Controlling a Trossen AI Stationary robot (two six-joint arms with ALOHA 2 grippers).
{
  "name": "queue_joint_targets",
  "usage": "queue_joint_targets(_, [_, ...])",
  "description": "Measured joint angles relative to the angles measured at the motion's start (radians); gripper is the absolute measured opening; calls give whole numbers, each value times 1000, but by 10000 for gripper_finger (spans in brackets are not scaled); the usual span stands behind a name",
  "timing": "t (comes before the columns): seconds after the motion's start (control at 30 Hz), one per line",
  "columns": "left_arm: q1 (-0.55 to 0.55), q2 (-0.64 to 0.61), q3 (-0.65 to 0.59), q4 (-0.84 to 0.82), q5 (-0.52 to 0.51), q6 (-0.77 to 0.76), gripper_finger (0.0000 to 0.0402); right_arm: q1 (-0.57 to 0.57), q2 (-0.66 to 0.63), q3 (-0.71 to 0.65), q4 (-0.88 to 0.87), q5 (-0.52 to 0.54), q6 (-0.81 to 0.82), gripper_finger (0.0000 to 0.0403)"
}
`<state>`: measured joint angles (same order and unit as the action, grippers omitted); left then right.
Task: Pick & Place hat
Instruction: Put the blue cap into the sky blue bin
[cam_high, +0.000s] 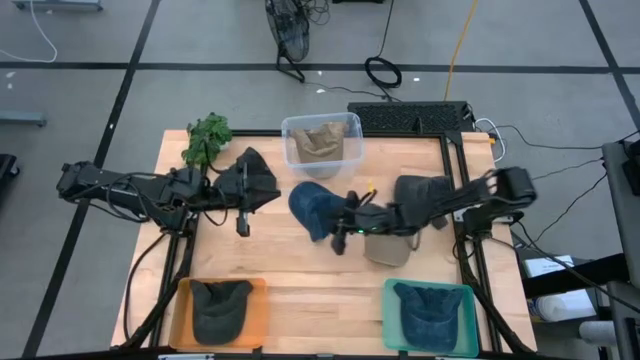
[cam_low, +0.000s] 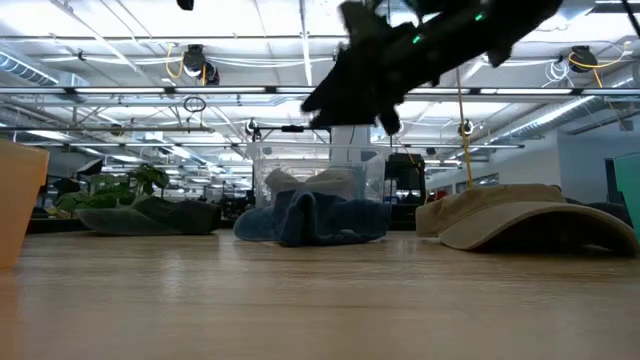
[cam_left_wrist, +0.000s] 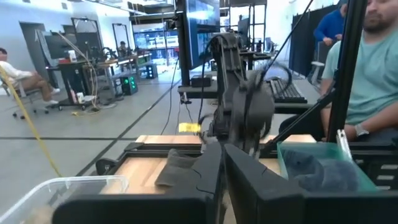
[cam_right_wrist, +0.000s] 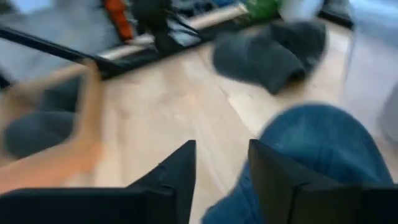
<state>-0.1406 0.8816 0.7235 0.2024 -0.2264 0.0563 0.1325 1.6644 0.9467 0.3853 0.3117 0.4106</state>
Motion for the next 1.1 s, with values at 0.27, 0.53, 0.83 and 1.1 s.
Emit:
queue_joint_targets(0.27, [-14, 1, 0, -47, 0, -32, 26, -46, 179, 149, -95, 32, 57, 152])
queue_joint_targets(0.53, [-42, 1, 0, -52, 1, -32, 26, -67, 249, 182, -115, 31, 86, 142])
queue_joint_targets(0.83, [-72, 1, 0, -50, 0, -35, 26, -63, 270, 180, -112, 28, 96, 113])
queue_joint_targets(1.1, [-92, 1, 0, -49, -1, -40, 26, -59, 270, 180, -131, 27, 41, 48])
